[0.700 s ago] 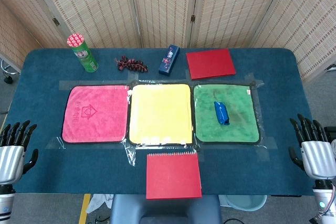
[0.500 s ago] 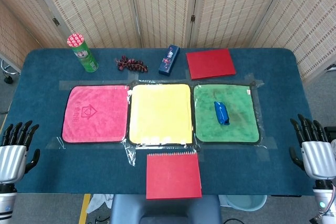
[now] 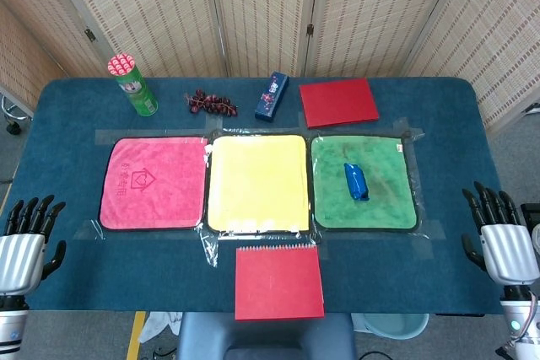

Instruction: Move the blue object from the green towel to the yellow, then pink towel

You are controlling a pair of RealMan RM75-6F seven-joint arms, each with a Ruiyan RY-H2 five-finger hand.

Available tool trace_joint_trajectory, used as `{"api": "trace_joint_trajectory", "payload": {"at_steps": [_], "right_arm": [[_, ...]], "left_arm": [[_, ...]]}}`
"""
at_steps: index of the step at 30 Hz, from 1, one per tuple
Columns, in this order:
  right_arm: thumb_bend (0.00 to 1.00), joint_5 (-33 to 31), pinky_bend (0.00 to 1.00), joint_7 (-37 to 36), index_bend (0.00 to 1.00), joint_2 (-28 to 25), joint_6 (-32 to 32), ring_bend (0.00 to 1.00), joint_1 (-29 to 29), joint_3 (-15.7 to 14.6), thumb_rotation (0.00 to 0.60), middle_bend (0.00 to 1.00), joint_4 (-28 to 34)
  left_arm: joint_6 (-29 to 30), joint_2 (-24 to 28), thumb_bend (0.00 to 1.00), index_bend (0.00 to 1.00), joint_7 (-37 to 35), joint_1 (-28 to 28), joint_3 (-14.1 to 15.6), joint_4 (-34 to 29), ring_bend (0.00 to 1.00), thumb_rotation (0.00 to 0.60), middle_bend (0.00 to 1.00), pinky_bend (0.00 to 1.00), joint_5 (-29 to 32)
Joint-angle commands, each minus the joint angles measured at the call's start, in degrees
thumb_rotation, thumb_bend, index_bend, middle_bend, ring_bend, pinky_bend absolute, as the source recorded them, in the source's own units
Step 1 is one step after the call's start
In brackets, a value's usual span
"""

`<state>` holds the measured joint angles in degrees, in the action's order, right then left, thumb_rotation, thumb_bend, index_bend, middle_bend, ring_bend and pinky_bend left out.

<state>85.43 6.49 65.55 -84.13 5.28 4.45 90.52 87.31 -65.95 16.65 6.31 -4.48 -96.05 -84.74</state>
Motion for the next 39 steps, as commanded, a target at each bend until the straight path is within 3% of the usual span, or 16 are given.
{"api": "trace_joint_trajectory", "payload": {"at_steps": [1,15,19,22,28,39], "right_arm": [[0.46,-0.1,0.00,-0.2,0.01,0.2,1.5,0.02,1.2,0.5,0.600,0.00,-0.4],[0.45,-2.2,0.00,2.1,0.00,2.2,16.0,0.01,13.0,4.1,0.600,0.00,-5.8],[0.26,-5.5,0.00,3.8,0.00,4.2,21.9,0.00,17.5,5.9,0.600,0.00,-9.8],[0.17,-7.3,0.00,4.8,0.00,5.9,25.8,0.00,20.6,6.8,0.600,0.00,-12.6],[0.14,-7.2,0.00,5.4,0.00,10.8,30.6,0.00,25.9,6.7,0.600,0.00,-20.4],[0.13,-6.1,0.00,-0.8,0.00,19.9,33.6,0.00,32.0,6.5,0.600,0.00,-34.0]], "left_arm": [[0.0,0.0,0.48,0.18,0.1,0.0,0.0,0.0,0.08,0.600,0.11,0.01,0.1],[0.6,0.2,0.48,0.18,-0.2,-0.6,0.4,-0.1,0.08,0.600,0.11,0.01,0.0],[0.7,0.5,0.48,0.18,0.0,-0.6,0.5,-0.4,0.08,0.600,0.11,0.01,-0.3],[1.0,0.6,0.48,0.18,-0.1,-0.7,0.4,-0.6,0.08,0.600,0.11,0.01,-0.5],[1.4,1.0,0.48,0.18,0.0,-1.0,0.3,-1.0,0.08,0.600,0.11,0.01,-0.3],[1.5,1.4,0.48,0.18,0.0,-1.2,0.3,-1.3,0.08,0.600,0.11,0.01,-0.2]]}}
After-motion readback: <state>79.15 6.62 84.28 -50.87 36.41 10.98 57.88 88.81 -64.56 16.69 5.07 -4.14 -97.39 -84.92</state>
